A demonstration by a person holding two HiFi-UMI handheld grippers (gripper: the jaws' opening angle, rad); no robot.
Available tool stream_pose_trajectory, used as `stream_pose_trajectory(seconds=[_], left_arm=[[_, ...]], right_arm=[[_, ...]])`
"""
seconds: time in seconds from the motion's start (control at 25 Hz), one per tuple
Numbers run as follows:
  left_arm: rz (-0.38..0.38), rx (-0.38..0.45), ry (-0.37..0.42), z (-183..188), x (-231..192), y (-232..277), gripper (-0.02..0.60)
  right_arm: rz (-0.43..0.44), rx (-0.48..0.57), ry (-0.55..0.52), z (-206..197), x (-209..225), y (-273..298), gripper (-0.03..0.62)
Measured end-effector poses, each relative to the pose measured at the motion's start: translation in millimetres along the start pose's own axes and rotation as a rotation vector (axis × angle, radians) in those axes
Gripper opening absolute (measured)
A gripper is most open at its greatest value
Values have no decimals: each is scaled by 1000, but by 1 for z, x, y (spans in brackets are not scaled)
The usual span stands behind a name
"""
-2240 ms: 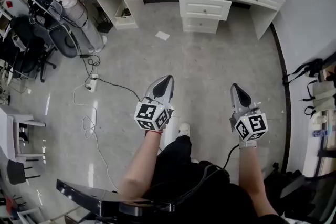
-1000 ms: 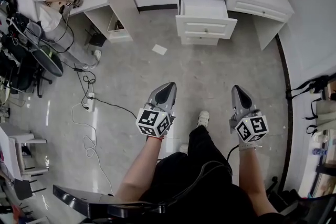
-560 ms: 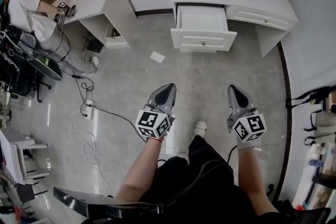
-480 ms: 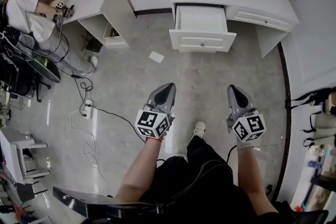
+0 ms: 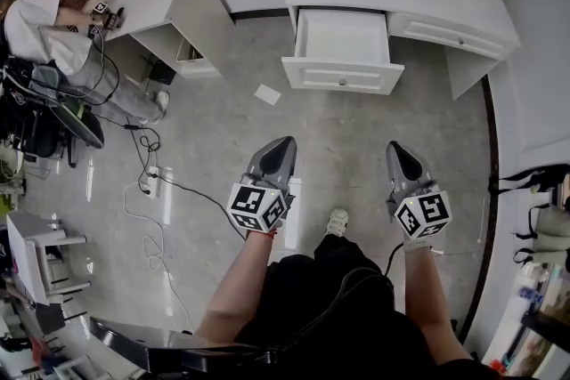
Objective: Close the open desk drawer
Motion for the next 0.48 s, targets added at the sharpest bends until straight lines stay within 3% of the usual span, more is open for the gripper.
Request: stream_pose_trajectory(seconds=[0.48], left_arm=[[22,-3,-17,-6,-9,52,2]], right_arm=[[13,-27,14,-2,41,32,0]])
Point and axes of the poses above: the fingertips, and each gripper's own axes: y forward along the fingers, x to its right, z out of its top, the point moved 2 cm from there along -y, backward along the fingers, and after that the axes turned 8 degrees about y, right-handed, at the moved point
